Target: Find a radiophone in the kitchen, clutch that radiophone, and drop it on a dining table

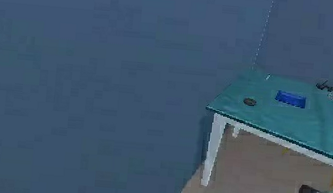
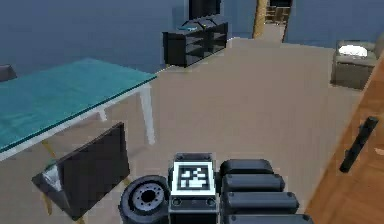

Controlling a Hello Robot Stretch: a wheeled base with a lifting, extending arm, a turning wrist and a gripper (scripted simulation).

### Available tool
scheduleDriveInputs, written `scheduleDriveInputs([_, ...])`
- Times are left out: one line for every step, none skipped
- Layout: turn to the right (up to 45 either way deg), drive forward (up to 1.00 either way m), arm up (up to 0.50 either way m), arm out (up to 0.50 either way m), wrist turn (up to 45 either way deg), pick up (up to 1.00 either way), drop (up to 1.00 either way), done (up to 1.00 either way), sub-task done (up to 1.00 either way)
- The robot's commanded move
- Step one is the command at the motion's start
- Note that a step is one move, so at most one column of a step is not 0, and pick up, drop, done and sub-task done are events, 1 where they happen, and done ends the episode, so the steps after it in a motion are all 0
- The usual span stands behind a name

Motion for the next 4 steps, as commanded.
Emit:
scheduleDriveInputs([33.0,0.0,0.0,0.0,0.0,0.0,0.0,0.0,0.0])
scheduleDriveInputs([0.0,0.6,0.0,0.0,0.0,0.0,0.0,0.0,0.0])
scheduleDriveInputs([45.0,0.0,0.0,0.0,0.0,0.0,0.0,0.0,0.0])
scheduleDriveInputs([45.0,0.0,0.0,0.0,0.0,0.0,0.0,0.0,0.0])
